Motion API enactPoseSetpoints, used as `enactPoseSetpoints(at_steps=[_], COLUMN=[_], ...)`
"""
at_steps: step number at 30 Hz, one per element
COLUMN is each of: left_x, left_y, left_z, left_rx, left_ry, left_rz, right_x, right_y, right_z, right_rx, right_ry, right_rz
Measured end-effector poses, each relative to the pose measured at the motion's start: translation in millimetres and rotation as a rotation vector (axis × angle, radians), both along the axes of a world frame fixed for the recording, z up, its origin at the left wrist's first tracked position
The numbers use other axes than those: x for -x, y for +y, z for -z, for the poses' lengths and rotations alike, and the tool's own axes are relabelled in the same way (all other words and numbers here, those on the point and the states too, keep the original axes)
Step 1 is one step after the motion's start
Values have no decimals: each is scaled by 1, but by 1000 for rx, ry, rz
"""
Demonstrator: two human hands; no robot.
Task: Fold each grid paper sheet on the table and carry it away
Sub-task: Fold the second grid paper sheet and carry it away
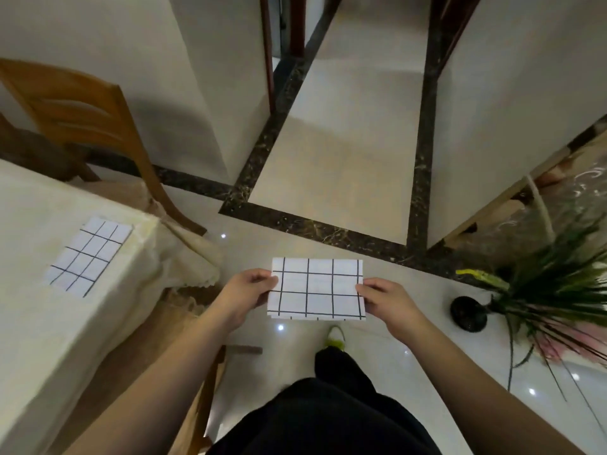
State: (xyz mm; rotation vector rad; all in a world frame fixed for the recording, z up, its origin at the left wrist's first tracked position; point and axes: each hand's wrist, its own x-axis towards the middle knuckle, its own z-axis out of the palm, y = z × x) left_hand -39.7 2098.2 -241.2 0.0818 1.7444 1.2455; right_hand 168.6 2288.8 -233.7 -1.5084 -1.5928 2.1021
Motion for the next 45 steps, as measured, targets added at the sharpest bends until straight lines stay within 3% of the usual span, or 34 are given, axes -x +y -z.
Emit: enactPoseSetpoints(at_steps=[11,19,31,45], left_x=[49,77,153,228], left_y=[72,79,41,-19], left_z=[-7,-12,-7,-4], left_rx=[93,96,2,138], left_ry=[-25,-26,-49,73], left_rz=[-169,-339,-649,-956], right_x=[94,169,333,498], right_y=[113,150,131,61], right_z=[15,13,31,31], right_rx=[105,133,91,6], right_ry=[0,12,-14,-76], right_rz=[-216,-387,-707,-1120])
